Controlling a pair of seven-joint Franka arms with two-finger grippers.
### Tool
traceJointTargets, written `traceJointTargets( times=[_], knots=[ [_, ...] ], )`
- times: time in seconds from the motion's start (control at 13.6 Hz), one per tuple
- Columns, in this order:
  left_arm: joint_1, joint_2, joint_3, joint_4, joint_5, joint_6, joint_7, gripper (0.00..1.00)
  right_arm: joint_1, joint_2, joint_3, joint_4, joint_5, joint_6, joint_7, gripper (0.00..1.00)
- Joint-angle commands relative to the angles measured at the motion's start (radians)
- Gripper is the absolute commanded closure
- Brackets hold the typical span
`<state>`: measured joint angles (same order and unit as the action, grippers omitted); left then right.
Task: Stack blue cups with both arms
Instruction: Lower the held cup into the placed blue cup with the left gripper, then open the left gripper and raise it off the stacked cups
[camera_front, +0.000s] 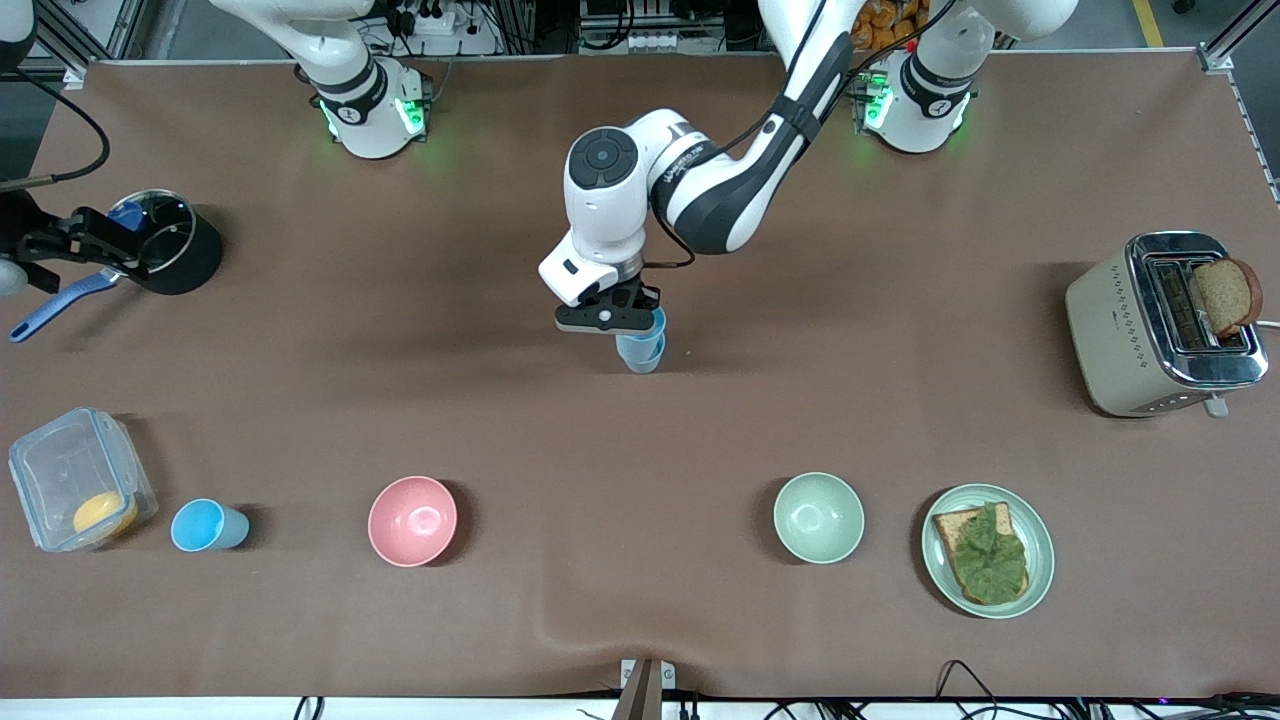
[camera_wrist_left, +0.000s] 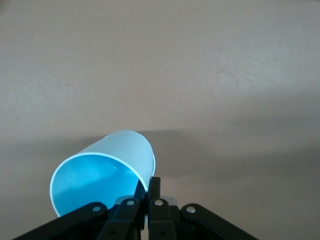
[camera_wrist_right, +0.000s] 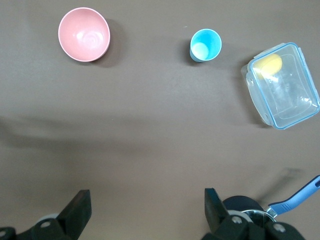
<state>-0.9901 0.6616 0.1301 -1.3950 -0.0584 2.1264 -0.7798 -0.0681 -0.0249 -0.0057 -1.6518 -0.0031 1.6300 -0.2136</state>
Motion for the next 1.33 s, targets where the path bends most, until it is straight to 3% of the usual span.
traceJointTargets(
  times=[0.0, 0.44, 0.52, 0.66, 0.81, 0.96, 1.03, 1.25],
  knots=[
    [-0.012, 0.016, 0.017, 0.022, -0.003, -0.002, -0.023, 0.85, -0.004, -0.006, 0.012, 0.009, 0.015, -0.01, 0.0, 0.0],
    [-0.007, 0.006, 0.017, 0.013, -0.003, -0.002, -0.013, 0.85, -0.004, -0.004, 0.009, 0.007, 0.015, -0.012, 0.0, 0.0],
    [-0.002, -0.008, 0.017, 0.007, -0.003, -0.003, -0.013, 0.77, -0.004, -0.006, 0.01, 0.007, 0.015, -0.013, 0.0, 0.0],
    [0.048, -0.086, 0.014, -0.053, -0.003, -0.014, 0.0, 0.39, -0.006, -0.006, 0.009, 0.009, 0.015, -0.025, 0.0, 0.0],
    [0.12, -0.193, 0.006, -0.148, -0.003, -0.016, 0.109, 0.41, -0.006, -0.006, 0.009, 0.009, 0.015, -0.024, 0.0, 0.0],
    [0.189, -0.29, 0.005, -0.215, -0.003, -0.061, 0.198, 0.3, -0.004, -0.007, 0.009, 0.009, 0.014, -0.025, 0.0, 0.0],
    [0.208, -0.322, 0.005, -0.22, -0.001, -0.109, 0.209, 0.0, -0.006, -0.007, 0.009, 0.009, 0.015, -0.025, 0.0, 0.0],
    [0.293, -0.413, -0.016, -0.223, 0.009, -0.248, 0.238, 0.0, -0.002, -0.007, 0.01, 0.009, 0.014, -0.025, 0.0, 0.0]
  ],
)
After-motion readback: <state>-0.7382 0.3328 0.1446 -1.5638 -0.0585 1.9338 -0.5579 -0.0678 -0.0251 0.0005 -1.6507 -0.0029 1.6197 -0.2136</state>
